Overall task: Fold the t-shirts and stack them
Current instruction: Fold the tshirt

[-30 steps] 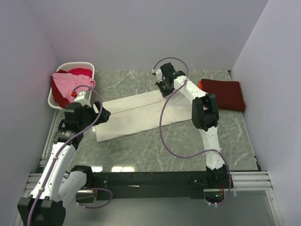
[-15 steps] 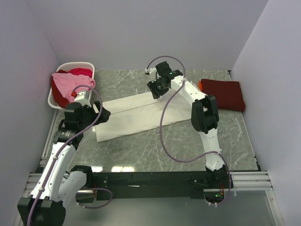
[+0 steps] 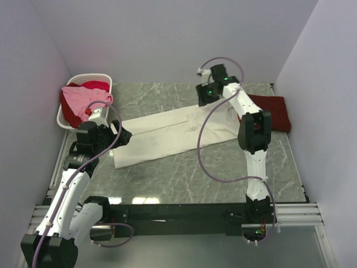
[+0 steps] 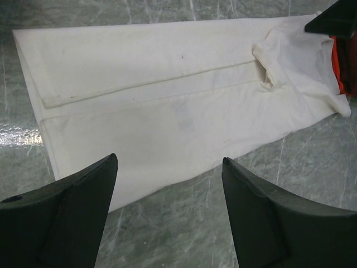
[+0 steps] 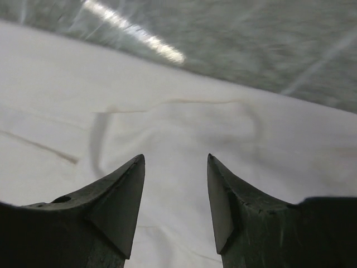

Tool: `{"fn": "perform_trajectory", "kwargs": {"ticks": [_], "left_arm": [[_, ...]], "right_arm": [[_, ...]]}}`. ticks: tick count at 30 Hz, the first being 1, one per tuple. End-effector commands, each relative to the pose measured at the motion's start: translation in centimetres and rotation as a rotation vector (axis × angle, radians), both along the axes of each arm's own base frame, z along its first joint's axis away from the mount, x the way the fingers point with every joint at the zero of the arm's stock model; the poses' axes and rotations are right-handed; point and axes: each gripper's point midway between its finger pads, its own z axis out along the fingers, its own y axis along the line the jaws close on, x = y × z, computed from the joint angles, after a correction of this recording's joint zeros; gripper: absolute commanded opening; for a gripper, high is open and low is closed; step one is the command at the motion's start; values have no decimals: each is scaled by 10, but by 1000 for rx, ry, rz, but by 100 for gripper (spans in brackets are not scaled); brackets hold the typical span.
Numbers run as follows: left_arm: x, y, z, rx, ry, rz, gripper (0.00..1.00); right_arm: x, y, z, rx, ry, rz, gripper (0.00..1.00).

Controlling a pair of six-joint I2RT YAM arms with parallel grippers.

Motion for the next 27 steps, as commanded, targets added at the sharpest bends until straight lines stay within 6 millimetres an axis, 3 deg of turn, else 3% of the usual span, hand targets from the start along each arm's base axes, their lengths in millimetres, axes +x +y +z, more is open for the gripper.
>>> {"fn": "perform_trajectory", "kwargs": {"ticks": [1,4,11,17,27], "left_arm": [[3,-3,3,6,-30,-27,81],[3,-3,2,7,-27,-26,81],[4,-1,-2,12,-12,-15,81],[6,1,-6,19,3,-4,81],[6,2,-9,24,14,3,81]], "right_arm": [[34,-39,25,153,-9,-139,56],[44,-48,17,225,31,-176,56],[64,-47,2,349,87,-250,57],[66,-45,-21,407,166,-272,57],[59,-45,-18,458,193,-284,55]]}}
